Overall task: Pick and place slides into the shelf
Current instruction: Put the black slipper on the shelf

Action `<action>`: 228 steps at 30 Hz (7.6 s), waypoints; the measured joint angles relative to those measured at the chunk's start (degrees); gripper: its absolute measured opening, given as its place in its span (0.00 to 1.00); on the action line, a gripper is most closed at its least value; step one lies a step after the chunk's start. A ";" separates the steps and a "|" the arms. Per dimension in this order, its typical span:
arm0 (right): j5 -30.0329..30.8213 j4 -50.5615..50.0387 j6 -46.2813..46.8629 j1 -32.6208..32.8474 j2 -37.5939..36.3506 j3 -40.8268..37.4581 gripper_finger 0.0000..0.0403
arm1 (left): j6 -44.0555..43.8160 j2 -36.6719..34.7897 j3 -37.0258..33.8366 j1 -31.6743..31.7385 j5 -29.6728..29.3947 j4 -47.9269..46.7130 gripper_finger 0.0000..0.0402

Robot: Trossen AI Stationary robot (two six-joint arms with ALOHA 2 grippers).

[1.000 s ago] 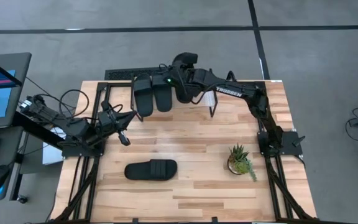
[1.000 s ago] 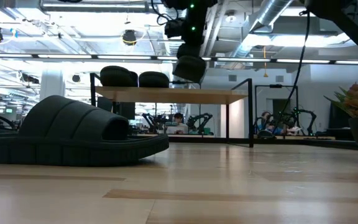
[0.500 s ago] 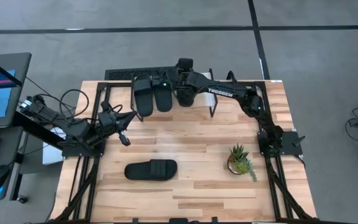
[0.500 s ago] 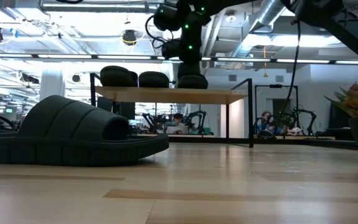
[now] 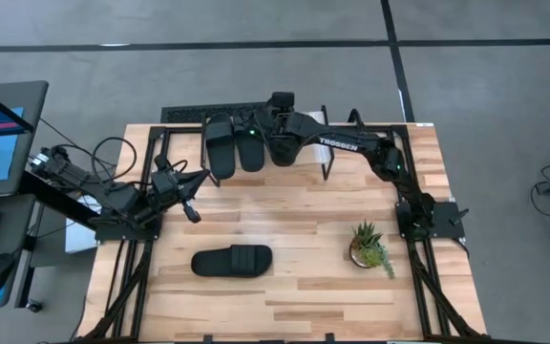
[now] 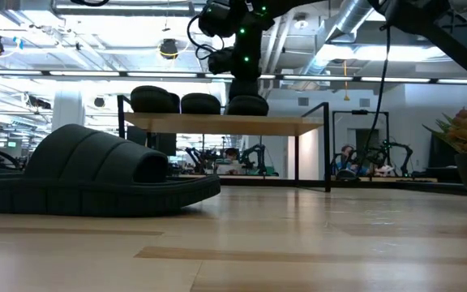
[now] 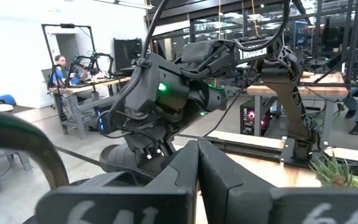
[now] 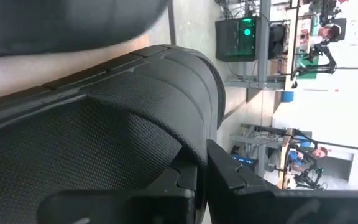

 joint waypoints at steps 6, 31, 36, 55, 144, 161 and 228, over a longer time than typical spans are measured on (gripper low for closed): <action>0.00 0.04 0.02 1.22 -0.02 0.00 0.00 | -0.02 0.00 0.00 0.00 0.00 0.00 0.00; -4.71 -0.97 -0.44 1.43 -0.17 0.00 0.19 | -0.19 0.01 0.00 0.02 2.56 -0.64 0.00; -4.72 -1.45 -0.50 1.54 -0.17 0.00 0.26 | -1.51 0.02 -0.02 0.02 2.56 -2.21 0.00; -4.54 -10.67 0.49 3.94 -0.73 3.06 0.54 | -4.79 0.00 -0.02 0.00 2.49 -5.38 0.00; -37.51 44.09 35.43 10.56 -65.96 -66.12 0.51 | -68.11 -4.70 -0.59 -0.46 71.59 -71.29 0.00; -37.51 44.09 34.53 13.60 -65.94 -66.12 0.51 | -84.12 -5.88 -21.79 -3.92 76.30 -30.78 0.00; -37.53 44.04 34.60 17.56 -65.92 -66.07 0.51 | -85.86 14.09 -21.90 -4.33 65.54 -19.50 0.00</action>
